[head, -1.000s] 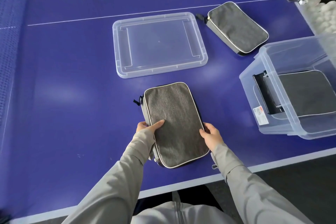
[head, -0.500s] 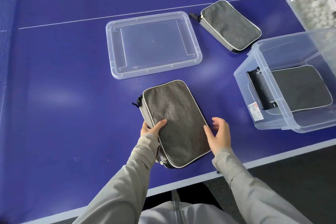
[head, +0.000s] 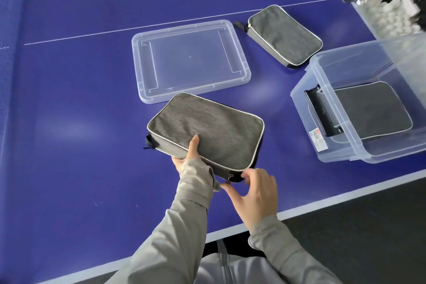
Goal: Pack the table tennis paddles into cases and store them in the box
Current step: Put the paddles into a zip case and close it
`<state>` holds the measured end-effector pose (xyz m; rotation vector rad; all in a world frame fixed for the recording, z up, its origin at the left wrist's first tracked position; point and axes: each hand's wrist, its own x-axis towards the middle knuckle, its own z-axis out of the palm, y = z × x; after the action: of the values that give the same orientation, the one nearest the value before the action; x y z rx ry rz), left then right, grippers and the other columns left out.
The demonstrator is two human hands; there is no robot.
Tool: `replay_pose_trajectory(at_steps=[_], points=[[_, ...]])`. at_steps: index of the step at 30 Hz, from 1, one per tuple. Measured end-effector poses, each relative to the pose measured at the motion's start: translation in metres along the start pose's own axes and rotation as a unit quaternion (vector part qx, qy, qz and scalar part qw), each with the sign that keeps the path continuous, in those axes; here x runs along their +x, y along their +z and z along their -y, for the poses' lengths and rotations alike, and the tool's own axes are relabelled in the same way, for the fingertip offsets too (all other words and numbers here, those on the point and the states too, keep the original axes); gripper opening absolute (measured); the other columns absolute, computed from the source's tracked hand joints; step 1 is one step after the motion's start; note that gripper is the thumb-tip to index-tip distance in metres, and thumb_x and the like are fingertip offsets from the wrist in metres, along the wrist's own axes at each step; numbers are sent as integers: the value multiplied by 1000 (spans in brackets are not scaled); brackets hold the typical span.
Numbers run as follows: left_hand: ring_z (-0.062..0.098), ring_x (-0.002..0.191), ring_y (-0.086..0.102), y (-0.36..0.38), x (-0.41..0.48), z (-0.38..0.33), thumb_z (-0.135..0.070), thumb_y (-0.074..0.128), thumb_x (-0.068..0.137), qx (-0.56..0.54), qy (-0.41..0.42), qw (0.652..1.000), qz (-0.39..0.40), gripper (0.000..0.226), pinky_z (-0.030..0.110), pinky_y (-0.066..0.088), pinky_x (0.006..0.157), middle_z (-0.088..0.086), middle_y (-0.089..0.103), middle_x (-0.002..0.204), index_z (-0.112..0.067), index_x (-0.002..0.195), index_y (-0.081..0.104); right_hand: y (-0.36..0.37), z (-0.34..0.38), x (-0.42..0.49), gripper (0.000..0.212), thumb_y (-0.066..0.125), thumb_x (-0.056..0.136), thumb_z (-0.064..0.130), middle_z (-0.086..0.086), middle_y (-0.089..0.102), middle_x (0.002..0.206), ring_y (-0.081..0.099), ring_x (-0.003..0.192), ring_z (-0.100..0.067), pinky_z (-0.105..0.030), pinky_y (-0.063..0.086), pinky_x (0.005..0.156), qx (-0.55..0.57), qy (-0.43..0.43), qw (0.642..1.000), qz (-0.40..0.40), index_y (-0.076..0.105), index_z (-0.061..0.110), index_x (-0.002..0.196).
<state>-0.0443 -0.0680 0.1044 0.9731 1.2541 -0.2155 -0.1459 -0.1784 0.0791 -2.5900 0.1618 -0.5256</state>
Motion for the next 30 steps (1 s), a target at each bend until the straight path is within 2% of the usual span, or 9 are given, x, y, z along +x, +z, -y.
replay_pose_trajectory(at_steps=[3,5,9,15,19,22,25,28,30], points=[[26,88,57,-2,-9,-3,-47,78,61,-10,-35,999,-5,46,43,42,53,-9,63,93,-44,97,50,3,5,7,32,80,70,35,2,55,65,54,57,-20,-33,40,55,-31,-26,999,-13,61,10,76],[28,90,55,-5,-13,-6,-48,77,63,-6,-40,999,-10,49,43,42,53,-8,62,97,-44,104,49,3,9,11,20,69,77,29,2,56,62,54,54,-20,-32,40,54,-38,-57,997,-19,63,10,72],[30,83,51,-14,-12,-12,-48,76,65,6,-44,999,-20,56,44,41,51,-5,59,95,-39,113,49,-3,12,15,17,55,81,19,3,56,60,54,52,-19,-28,44,47,-10,-89,996,1,64,10,69],[31,81,49,-32,-4,-18,-49,78,60,-2,-46,999,-30,63,56,41,41,-7,57,95,-43,114,48,-8,13,17,18,77,68,1,0,54,57,54,49,-19,-27,43,40,34,-114,991,66,60,6,64],[32,90,55,-45,2,-27,-46,81,55,-23,-35,999,-24,54,66,33,40,-10,63,97,-45,101,53,-17,2,24,21,80,65,-1,-2,55,54,54,47,-22,-27,43,42,16,-75,996,51,59,4,63],[28,83,56,-53,1,-30,-46,83,53,5,-9,1000,3,56,70,28,35,-7,65,103,-39,102,55,-18,-6,31,23,81,63,-4,-3,54,52,53,45,-24,-25,41,42,4,-42,998,47,58,3,62],[27,85,59,-57,-1,-31,-45,83,51,31,7,999,24,57,68,36,48,-3,67,104,-34,102,58,-17,-10,38,26,81,62,-7,-6,53,49,52,43,-27,-25,43,44,15,-12,998,60,56,1,61],[27,89,62,-57,1,-34,-40,84,54,31,28,999,24,51,56,44,68,1,68,105,-29,95,58,-15,-13,44,25,81,64,-5,-7,55,50,54,44,-27,-25,43,45,21,-14,998,60,57,0,62],[25,78,60,-55,1,-37,-38,85,56,27,30,999,15,44,54,45,63,1,67,94,-28,88,56,-13,-11,47,24,80,67,-3,-6,56,51,54,45,-28,-24,42,47,30,4,998,58,57,1,63]])
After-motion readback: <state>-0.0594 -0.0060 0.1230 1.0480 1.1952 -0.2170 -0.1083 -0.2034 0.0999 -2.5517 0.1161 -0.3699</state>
